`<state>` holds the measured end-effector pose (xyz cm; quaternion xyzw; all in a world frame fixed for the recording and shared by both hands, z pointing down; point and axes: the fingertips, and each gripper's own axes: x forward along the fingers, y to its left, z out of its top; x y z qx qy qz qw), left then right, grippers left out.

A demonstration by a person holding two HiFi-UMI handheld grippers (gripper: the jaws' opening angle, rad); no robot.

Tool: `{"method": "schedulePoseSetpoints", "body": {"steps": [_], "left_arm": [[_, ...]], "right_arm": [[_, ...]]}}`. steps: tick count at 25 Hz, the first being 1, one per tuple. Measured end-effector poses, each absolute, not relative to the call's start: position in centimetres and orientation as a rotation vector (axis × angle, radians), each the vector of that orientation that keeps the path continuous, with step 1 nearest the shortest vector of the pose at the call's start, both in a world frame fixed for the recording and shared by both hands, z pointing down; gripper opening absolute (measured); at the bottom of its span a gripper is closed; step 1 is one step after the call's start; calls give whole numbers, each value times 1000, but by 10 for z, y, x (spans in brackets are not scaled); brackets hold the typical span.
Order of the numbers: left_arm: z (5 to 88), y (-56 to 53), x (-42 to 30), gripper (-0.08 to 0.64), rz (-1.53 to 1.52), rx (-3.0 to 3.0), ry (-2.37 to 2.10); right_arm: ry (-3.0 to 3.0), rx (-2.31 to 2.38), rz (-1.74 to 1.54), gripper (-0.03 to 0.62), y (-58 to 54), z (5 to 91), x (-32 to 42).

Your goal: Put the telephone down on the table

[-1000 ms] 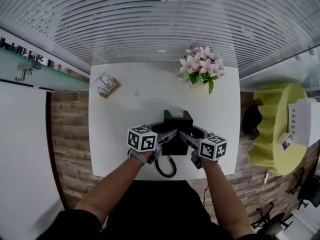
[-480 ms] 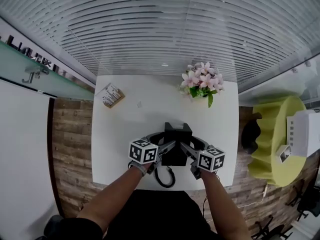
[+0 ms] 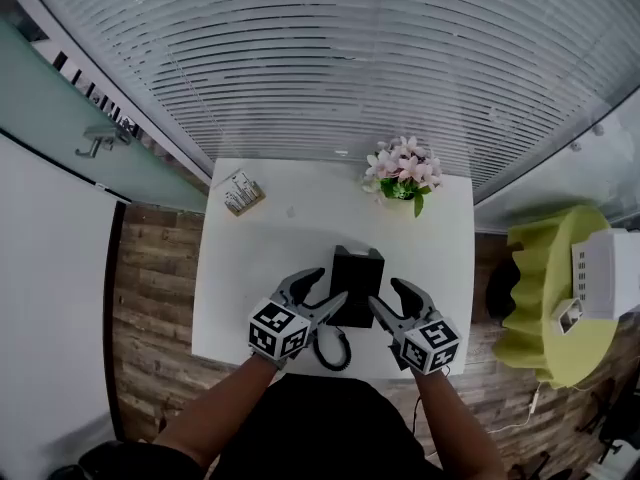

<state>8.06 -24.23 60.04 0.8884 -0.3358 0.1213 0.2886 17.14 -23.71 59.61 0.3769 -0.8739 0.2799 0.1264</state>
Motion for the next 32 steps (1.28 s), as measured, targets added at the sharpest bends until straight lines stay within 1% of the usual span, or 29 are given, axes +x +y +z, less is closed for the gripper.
{"method": "schedulePoseSetpoints", "body": {"steps": [2, 5, 6, 7, 9, 10, 12, 17, 19, 22, 32], "left_arm": [[573, -236, 84, 276, 292, 2445, -931], [540, -227, 88, 246, 251, 2517, -970], [530, -223, 90, 235, 239, 2535, -979], [520, -219, 91, 226, 229, 2551, -986], [505, -211, 92, 201, 218, 2585, -995], [499, -208, 92, 180, 215, 2603, -998], [491, -201, 94, 115, 211, 2627, -1006], [472, -184, 99, 52, 199, 2666, -1027], [460, -179, 103, 26, 181, 2695, -1028], [443, -173, 109, 11, 155, 2738, -1033], [413, -153, 125, 11, 127, 2810, -1052]], "right_arm": [[-2611, 1064, 754, 265, -229, 572, 163], [-2693, 1039, 682, 261, -218, 538, 155], [-2719, 1036, 663, 248, -214, 527, 153], [-2744, 1034, 646, 224, -210, 516, 152], [-2784, 1032, 598, 153, -201, 498, 151], [-2795, 1030, 566, 127, -198, 490, 150], [-2802, 1025, 496, 101, -191, 478, 148], [-2829, 1023, 388, 46, -177, 455, 144], [-2840, 1040, 368, 37, -173, 447, 145], [-2861, 1053, 322, 31, -168, 433, 147], [-2886, 1044, 233, 23, -152, 405, 150]]}}
